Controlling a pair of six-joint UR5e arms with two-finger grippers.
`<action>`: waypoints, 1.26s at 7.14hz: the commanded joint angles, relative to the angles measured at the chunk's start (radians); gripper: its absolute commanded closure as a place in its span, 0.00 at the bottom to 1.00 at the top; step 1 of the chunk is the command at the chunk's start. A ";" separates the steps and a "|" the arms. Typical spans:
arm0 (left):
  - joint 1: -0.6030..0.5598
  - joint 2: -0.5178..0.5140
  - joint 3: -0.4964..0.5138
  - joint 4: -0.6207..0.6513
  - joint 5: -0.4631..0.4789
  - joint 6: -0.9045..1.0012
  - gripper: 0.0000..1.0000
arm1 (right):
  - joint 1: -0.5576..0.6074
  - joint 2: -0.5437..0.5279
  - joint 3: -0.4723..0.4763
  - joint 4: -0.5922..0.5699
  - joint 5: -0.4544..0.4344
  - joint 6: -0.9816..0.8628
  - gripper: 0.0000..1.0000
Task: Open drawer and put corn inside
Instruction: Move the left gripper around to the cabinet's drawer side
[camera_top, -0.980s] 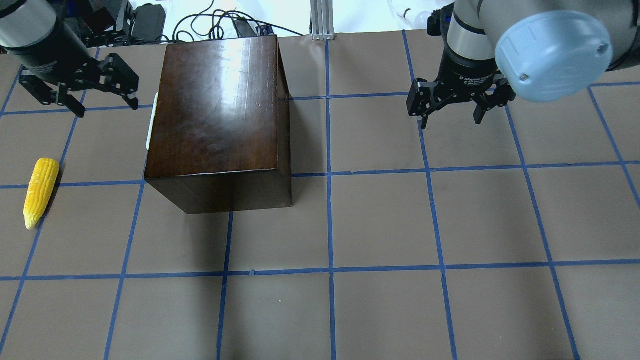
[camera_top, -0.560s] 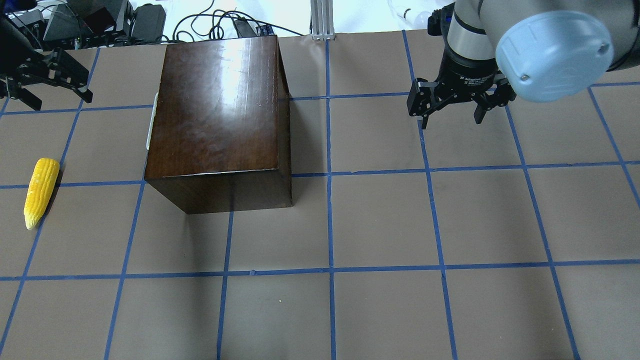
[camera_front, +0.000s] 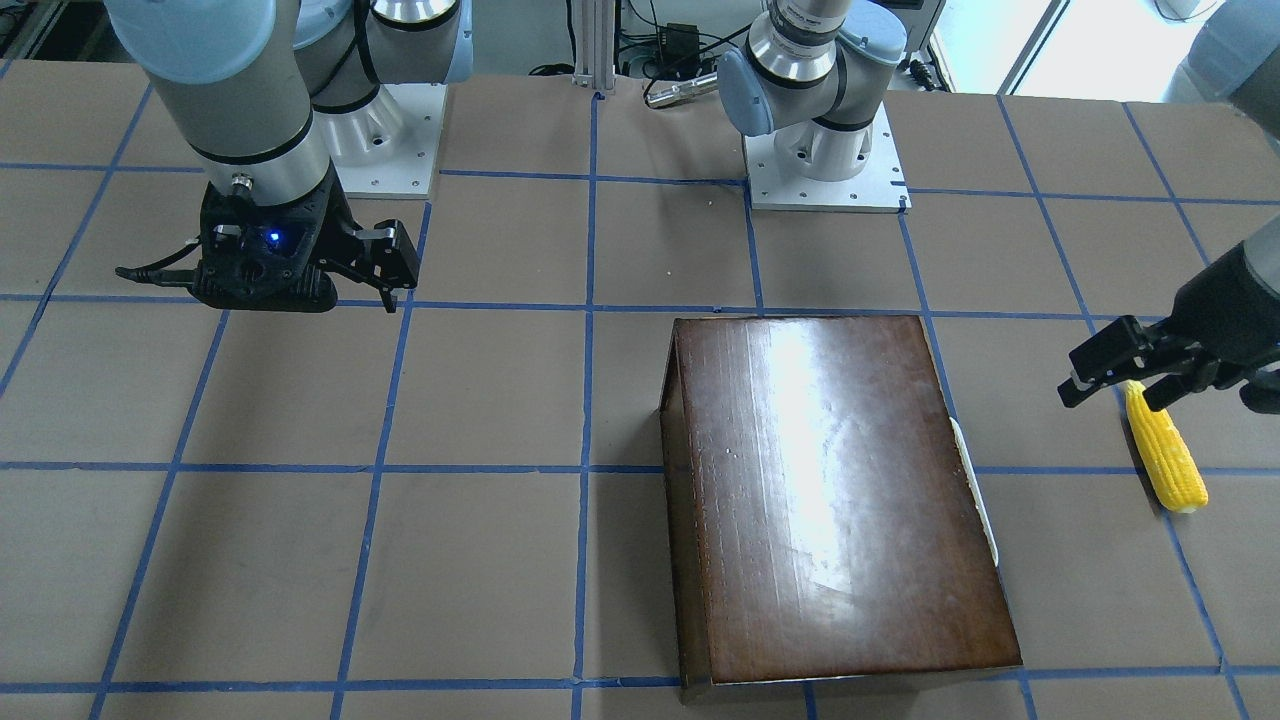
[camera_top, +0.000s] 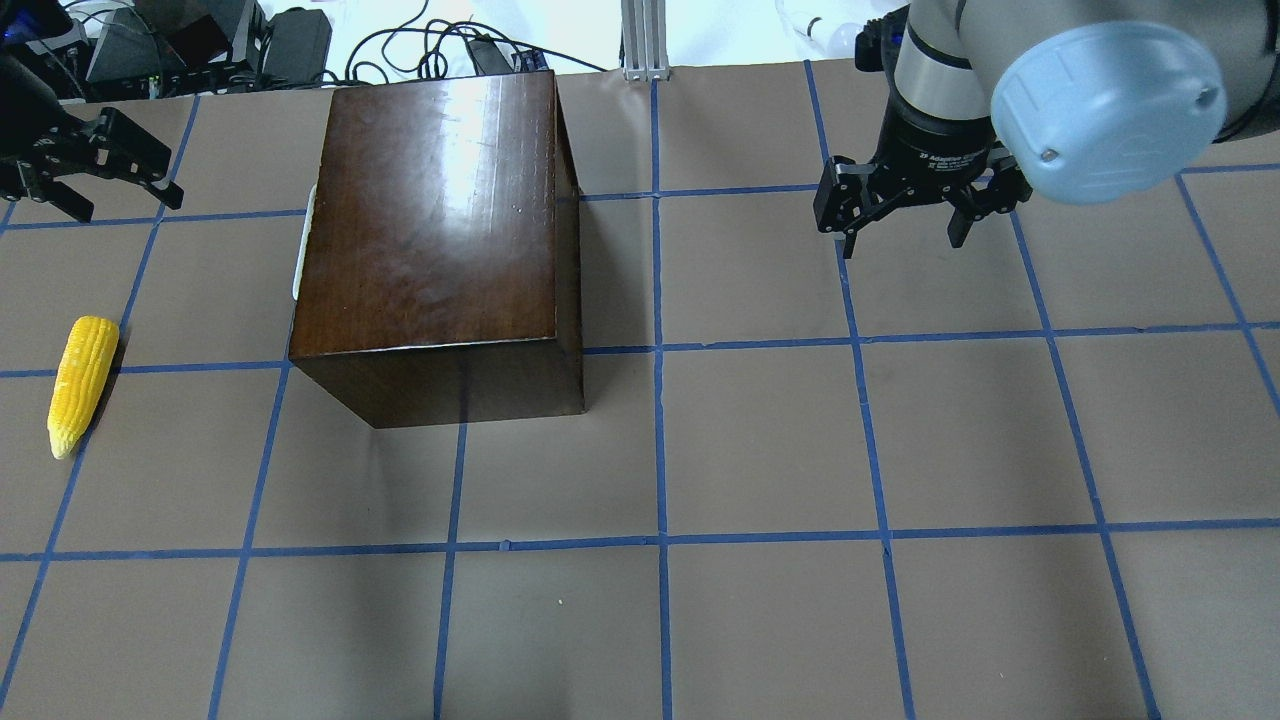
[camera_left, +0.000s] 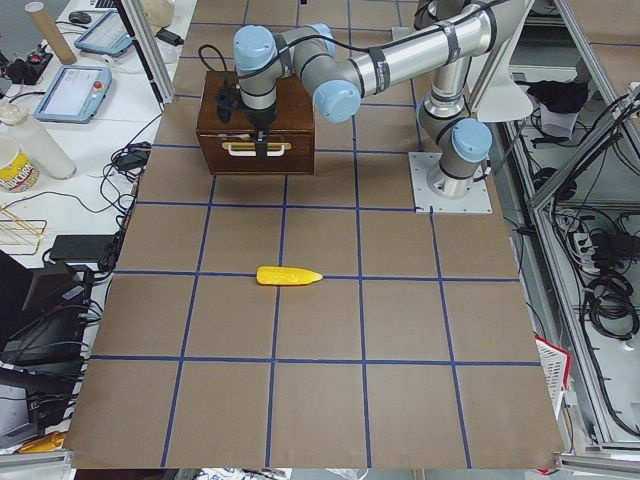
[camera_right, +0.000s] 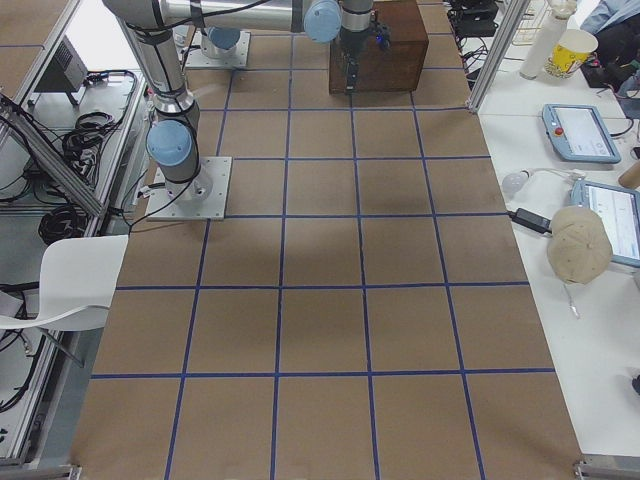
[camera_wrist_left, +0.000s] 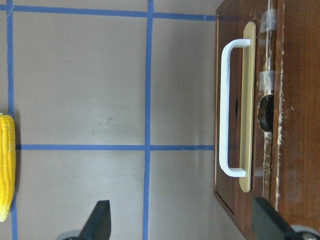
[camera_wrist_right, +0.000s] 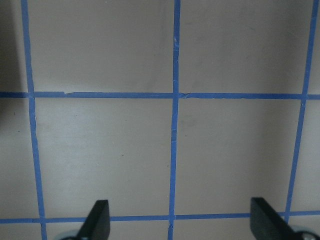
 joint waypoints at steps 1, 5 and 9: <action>0.000 -0.072 -0.014 0.032 -0.056 0.000 0.00 | 0.000 0.001 0.000 0.001 0.001 0.000 0.00; -0.012 -0.148 -0.025 0.066 -0.157 0.049 0.00 | 0.000 -0.001 0.000 0.001 0.001 0.000 0.00; -0.023 -0.182 -0.045 0.078 -0.156 0.120 0.00 | 0.000 -0.001 0.000 0.000 0.001 0.000 0.00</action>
